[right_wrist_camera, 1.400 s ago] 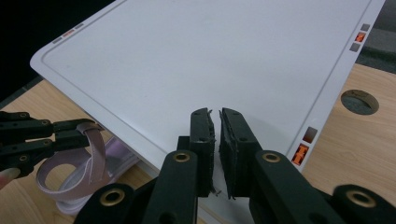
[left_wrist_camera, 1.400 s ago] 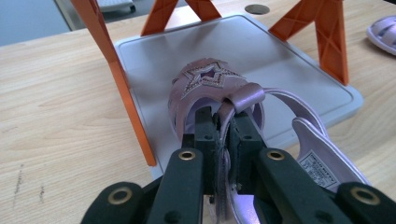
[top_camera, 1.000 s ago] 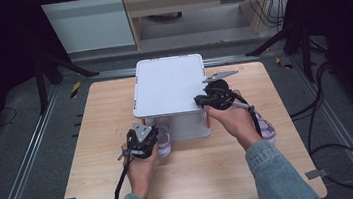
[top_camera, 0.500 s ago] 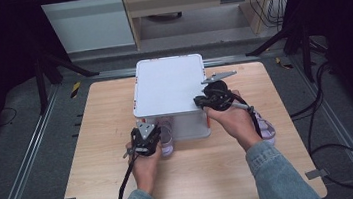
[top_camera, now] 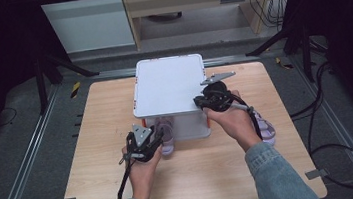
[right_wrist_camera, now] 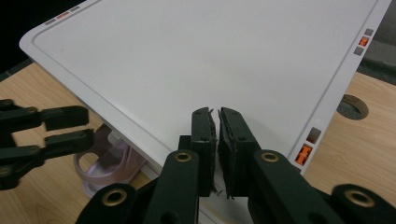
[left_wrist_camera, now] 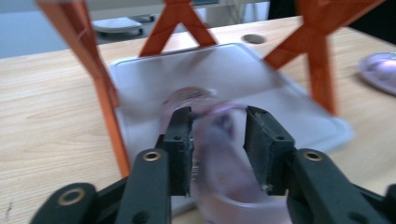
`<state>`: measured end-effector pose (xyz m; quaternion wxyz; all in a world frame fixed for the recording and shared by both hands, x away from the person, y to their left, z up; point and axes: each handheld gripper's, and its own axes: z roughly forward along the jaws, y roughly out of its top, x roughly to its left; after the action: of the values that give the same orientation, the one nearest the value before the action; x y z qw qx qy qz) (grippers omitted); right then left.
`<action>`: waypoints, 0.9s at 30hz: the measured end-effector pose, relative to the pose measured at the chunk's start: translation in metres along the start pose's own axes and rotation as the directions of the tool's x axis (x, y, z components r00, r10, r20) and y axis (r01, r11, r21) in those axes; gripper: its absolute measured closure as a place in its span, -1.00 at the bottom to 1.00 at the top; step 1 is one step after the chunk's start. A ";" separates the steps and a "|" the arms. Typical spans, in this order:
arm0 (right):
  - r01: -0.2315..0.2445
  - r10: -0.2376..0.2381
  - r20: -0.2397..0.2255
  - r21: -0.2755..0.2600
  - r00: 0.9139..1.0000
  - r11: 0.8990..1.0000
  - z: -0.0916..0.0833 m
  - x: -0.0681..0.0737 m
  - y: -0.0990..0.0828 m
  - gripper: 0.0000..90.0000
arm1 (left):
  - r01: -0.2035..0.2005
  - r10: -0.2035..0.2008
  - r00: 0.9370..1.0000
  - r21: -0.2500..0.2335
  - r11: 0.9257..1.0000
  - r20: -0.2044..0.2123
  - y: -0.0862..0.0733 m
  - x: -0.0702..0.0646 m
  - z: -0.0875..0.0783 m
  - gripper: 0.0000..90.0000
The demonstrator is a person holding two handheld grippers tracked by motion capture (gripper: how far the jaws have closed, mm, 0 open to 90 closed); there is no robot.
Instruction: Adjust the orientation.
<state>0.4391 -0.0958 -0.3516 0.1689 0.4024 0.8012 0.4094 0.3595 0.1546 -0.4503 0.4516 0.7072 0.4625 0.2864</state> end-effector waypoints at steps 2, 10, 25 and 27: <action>0.002 -0.002 0.005 0.000 1.000 1.000 0.000 0.001 0.000 0.88 | -0.005 0.004 0.999 0.027 1.000 0.036 0.000 -0.004 -0.010 0.51; 0.013 -0.013 0.015 -0.009 1.000 1.000 0.001 0.002 -0.001 0.91 | -0.046 0.036 0.995 0.111 0.993 0.090 -0.023 -0.016 -0.027 0.88; 0.018 -0.018 0.014 -0.012 1.000 1.000 0.001 0.002 -0.001 0.91 | -0.138 0.104 0.983 0.240 0.961 0.148 -0.049 -0.025 -0.008 0.99; 0.019 -0.019 0.013 -0.014 1.000 1.000 0.001 0.002 -0.001 0.91 | -0.156 0.120 0.981 0.252 0.955 0.153 -0.051 -0.025 -0.006 0.99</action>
<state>0.4377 -0.0944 -0.3531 0.1810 0.3963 0.8009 0.4108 0.3241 0.1423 -0.4929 0.3631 0.8092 0.4140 0.2048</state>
